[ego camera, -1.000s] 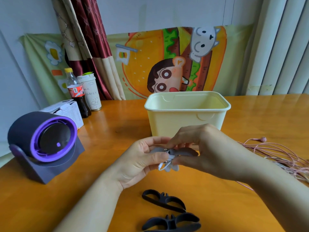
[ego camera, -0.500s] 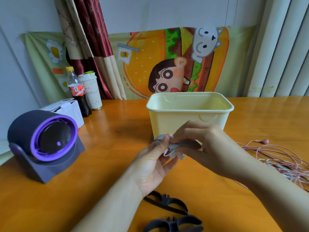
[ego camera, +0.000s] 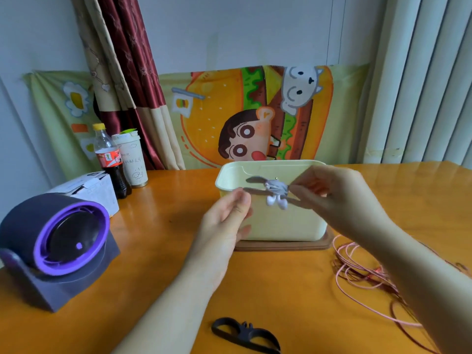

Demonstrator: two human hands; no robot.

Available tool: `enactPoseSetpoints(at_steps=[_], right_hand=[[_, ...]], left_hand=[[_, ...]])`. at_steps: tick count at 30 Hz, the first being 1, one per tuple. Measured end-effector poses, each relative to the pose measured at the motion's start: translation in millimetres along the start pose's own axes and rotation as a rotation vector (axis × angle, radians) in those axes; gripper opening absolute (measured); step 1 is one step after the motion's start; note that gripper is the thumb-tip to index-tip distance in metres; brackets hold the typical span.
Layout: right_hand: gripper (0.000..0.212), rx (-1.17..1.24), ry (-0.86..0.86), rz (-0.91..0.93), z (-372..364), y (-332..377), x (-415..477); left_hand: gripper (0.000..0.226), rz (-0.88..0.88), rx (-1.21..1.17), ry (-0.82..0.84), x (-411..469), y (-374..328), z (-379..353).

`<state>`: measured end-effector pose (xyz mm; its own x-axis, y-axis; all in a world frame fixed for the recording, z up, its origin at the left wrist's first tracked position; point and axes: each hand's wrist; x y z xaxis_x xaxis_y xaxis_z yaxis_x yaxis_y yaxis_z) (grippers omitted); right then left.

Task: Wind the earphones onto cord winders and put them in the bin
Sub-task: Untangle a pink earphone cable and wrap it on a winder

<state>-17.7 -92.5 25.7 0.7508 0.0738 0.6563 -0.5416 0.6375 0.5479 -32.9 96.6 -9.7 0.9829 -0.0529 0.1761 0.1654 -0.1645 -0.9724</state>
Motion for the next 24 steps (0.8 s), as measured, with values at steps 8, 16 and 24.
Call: enactPoseSetpoints(at_steps=[8, 16, 24], right_hand=[[0.021, -0.43, -0.036, -0.271, 3.2, -58.1, 67.2], [0.033, -0.437, 0.055, -0.286, 15.2, -51.3, 56.8], [0.016, -0.426, 0.235, -0.207, 70.1, -48.4, -25.0]], left_hand=[[0.046, -0.266, 1.119, 0.016, 47.4, 11.2, -9.4], [0.048, -0.286, 1.122, 0.031, 48.6, 9.3, -11.0], [0.042, -0.468, 1.245, -0.058, 32.3, 18.0, -38.0]])
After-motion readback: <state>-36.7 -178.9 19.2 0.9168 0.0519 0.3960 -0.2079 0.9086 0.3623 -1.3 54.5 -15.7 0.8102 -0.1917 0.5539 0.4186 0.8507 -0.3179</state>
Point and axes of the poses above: each hand's wrist, its own x-axis towards the middle knuckle, its own z-axis out of the back of the hand, y = z × x, and after that the axes turned 1 degree about -y, right-handed
